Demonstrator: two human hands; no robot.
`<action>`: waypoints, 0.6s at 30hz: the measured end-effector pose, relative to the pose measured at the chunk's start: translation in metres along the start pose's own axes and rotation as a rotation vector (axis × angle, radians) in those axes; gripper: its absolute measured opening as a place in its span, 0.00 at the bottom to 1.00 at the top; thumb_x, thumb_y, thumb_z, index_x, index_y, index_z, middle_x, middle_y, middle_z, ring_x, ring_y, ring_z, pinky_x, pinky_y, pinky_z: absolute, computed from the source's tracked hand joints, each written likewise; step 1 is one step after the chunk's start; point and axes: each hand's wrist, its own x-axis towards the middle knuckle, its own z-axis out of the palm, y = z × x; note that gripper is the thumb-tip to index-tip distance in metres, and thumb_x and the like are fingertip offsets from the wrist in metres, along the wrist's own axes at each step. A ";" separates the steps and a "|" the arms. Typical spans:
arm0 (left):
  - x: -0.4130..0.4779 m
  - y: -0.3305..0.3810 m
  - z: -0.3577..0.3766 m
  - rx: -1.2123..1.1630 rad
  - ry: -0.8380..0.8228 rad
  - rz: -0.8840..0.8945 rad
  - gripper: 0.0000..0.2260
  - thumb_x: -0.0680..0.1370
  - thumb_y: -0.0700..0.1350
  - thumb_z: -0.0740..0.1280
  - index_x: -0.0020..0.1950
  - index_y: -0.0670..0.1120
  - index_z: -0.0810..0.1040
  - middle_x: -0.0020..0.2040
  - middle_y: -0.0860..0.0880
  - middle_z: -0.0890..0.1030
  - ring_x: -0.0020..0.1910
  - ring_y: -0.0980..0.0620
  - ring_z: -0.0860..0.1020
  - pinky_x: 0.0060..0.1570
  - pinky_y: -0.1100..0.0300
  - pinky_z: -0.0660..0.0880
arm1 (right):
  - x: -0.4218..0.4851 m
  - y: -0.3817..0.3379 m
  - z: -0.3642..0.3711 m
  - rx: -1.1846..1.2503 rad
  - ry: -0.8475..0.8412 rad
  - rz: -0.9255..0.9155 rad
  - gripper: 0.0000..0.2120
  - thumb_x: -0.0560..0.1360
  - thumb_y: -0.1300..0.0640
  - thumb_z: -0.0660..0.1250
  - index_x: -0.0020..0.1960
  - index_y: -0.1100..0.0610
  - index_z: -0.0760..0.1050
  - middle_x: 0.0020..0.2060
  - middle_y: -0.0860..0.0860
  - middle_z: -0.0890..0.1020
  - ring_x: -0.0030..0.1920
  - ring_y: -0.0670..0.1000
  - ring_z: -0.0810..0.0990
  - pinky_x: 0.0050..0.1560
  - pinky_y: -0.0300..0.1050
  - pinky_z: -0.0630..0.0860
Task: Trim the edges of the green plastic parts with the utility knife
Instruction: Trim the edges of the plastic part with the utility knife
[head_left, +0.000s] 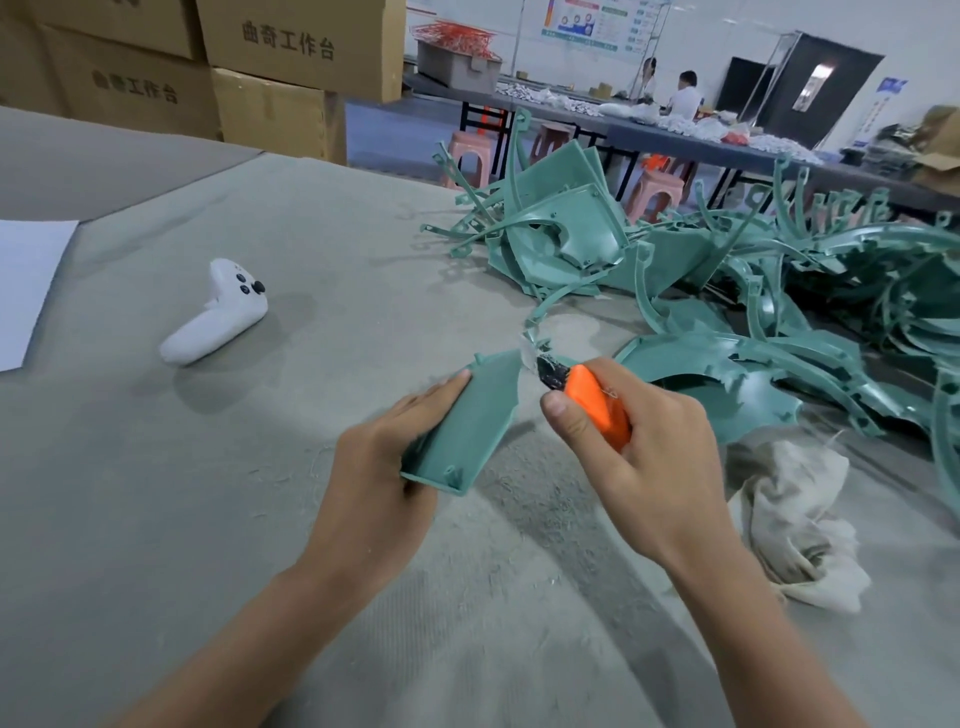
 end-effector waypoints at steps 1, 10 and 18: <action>0.000 0.000 0.001 -0.009 0.006 0.000 0.31 0.69 0.22 0.64 0.67 0.48 0.75 0.59 0.64 0.74 0.58 0.76 0.70 0.56 0.79 0.65 | 0.000 0.000 0.001 -0.028 0.023 0.001 0.20 0.78 0.34 0.56 0.38 0.49 0.68 0.24 0.43 0.65 0.26 0.47 0.68 0.29 0.45 0.65; -0.004 0.004 0.002 -0.146 -0.013 0.032 0.30 0.68 0.20 0.66 0.67 0.42 0.73 0.62 0.55 0.77 0.63 0.64 0.74 0.61 0.73 0.68 | 0.000 0.022 -0.002 0.053 0.192 0.243 0.22 0.80 0.35 0.57 0.36 0.49 0.64 0.25 0.44 0.64 0.26 0.45 0.63 0.31 0.44 0.61; -0.006 0.000 -0.001 0.039 -0.072 0.102 0.32 0.69 0.28 0.73 0.71 0.43 0.69 0.70 0.43 0.72 0.71 0.42 0.68 0.68 0.38 0.65 | -0.005 0.007 -0.010 0.874 0.009 0.348 0.14 0.66 0.43 0.75 0.48 0.48 0.81 0.27 0.48 0.68 0.25 0.46 0.65 0.27 0.39 0.65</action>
